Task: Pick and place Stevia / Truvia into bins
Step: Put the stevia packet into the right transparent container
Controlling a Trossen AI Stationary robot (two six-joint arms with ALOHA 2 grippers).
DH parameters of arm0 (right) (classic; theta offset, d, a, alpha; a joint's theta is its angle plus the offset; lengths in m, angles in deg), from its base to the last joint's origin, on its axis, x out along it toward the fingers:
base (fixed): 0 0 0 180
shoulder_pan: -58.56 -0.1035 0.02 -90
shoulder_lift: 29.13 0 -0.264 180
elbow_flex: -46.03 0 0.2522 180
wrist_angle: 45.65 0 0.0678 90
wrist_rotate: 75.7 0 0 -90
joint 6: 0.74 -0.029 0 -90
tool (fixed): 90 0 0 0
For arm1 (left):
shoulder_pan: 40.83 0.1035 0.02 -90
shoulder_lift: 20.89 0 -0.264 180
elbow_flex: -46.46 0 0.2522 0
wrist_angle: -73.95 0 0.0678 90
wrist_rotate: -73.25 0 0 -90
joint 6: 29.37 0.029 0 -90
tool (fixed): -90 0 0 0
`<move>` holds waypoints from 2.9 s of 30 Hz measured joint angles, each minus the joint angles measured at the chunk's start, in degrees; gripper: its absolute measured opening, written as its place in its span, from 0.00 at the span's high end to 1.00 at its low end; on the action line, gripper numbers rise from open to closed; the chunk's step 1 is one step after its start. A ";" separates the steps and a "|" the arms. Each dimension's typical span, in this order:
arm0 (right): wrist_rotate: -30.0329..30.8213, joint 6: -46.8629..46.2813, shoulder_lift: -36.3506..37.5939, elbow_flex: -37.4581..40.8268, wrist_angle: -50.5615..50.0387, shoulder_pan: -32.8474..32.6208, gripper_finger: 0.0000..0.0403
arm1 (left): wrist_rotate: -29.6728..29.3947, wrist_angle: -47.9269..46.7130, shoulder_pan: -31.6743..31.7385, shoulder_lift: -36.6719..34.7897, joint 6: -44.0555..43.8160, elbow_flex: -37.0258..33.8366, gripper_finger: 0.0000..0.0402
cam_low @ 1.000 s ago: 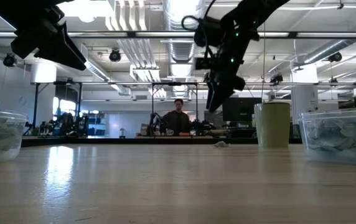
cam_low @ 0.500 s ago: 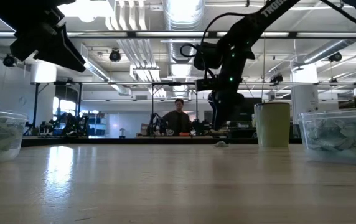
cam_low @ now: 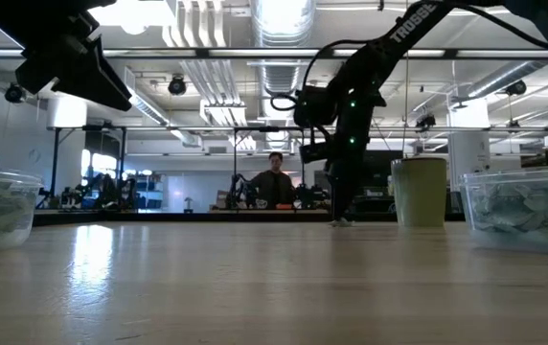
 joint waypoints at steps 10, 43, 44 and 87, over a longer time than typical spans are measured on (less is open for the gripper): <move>-0.34 -0.59 -0.46 0.07 -1.32 0.69 0.47 | 0.00 -0.02 0.01 0.00 0.00 0.00 0.63; -1.66 -1.83 -1.81 0.07 -1.85 0.67 0.86 | 0.63 0.02 0.01 0.00 0.00 0.00 0.63; -1.64 -1.92 -1.81 0.07 -1.85 0.67 0.86 | 0.63 0.02 0.01 0.00 0.00 0.00 0.63; -19.52 -23.56 27.95 0.36 -15.85 -27.65 0.92 | 0.66 0.52 0.01 0.02 0.24 0.33 0.63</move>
